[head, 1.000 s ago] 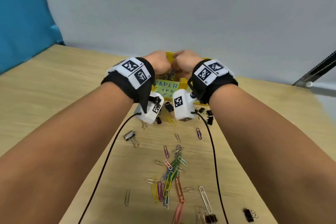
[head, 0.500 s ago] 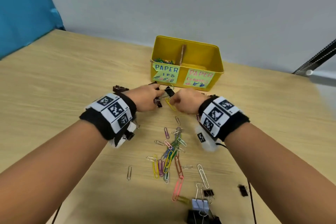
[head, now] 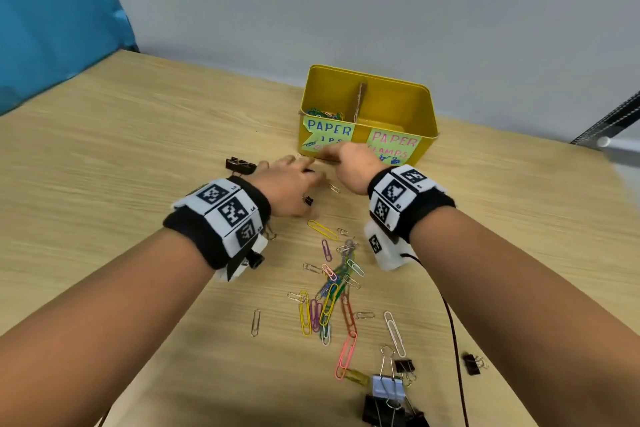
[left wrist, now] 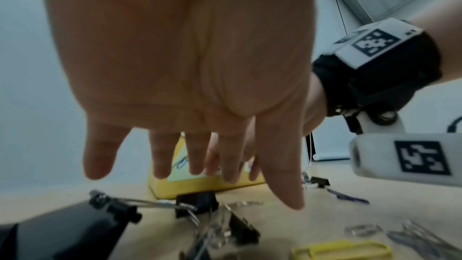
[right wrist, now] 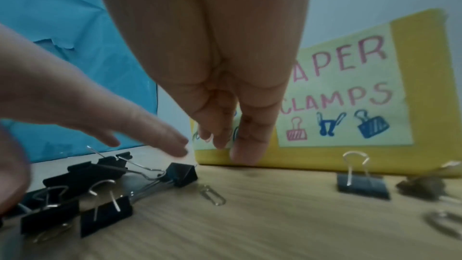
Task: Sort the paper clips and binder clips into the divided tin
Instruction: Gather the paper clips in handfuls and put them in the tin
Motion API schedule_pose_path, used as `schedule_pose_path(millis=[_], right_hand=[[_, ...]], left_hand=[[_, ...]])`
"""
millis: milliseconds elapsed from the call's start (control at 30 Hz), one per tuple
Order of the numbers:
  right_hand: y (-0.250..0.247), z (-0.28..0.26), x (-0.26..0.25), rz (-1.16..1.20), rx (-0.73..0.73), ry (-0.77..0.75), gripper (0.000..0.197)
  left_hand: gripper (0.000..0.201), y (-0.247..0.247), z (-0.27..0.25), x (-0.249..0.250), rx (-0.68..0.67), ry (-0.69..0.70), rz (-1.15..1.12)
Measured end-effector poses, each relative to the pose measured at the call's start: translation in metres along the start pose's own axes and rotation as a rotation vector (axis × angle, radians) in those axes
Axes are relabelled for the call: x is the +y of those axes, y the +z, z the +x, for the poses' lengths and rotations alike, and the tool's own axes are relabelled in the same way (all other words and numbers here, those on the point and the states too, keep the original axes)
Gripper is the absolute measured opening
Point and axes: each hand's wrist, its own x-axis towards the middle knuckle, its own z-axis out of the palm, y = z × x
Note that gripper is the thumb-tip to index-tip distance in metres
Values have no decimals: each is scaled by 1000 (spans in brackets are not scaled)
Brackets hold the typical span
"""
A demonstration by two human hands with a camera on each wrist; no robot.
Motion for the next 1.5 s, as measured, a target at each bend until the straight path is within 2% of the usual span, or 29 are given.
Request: schedule_pose_path(millis=[67, 200, 333, 467, 533, 633, 700, 767, 833, 967, 1033, 1100, 1233, 1367, 1433, 1500], right_hand=[[1, 5, -6, 4, -39, -71, 66], [7, 15, -17, -82, -99, -167, 70], [8, 19, -22, -215, -193, -119, 64], [3, 1, -6, -159, -128, -49, 58], [7, -13, 9, -64, -87, -25, 56], [15, -33, 24, 89, -137, -33, 53], [16, -41, 29, 216, -148, -24, 48], [14, -45, 31, 274, -76, -3, 46], [16, -49, 29, 186, -40, 2, 49], [34, -67, 23, -28, -142, -57, 42], [35, -79, 24, 5, -240, -68, 40], [30, -88, 27, 74, -255, -55, 43], [33, -92, 34, 7, -134, 0, 55], [53, -110, 23, -90, -163, 3, 55], [60, -120, 14, -83, -196, -55, 49], [62, -125, 10, -76, -254, -98, 44]], left_hand=[[70, 5, 1, 0, -130, -6, 77], [69, 9, -6, -4, -176, -23, 136], [67, 9, -10, -6, -193, -39, 130], [59, 7, -9, -7, -197, -65, 119], [56, 5, -10, -6, -134, -57, 100], [55, 7, -11, 2, 85, 15, 50], [51, 9, -10, 11, 151, 76, -49], [49, 12, -12, 21, 104, 103, -142], [48, 16, -14, 28, 50, 109, -159], [43, 27, -20, 35, 15, 165, -150], [37, 30, -26, 34, 0, 186, -171], [37, 31, -35, 31, -33, 179, -213], [35, 34, -59, 11, -46, 85, -243], [39, 54, -90, -4, -245, -62, -210], [33, 65, -95, 1, -233, -69, -199], [27, 69, -90, 9, -190, -49, -292]])
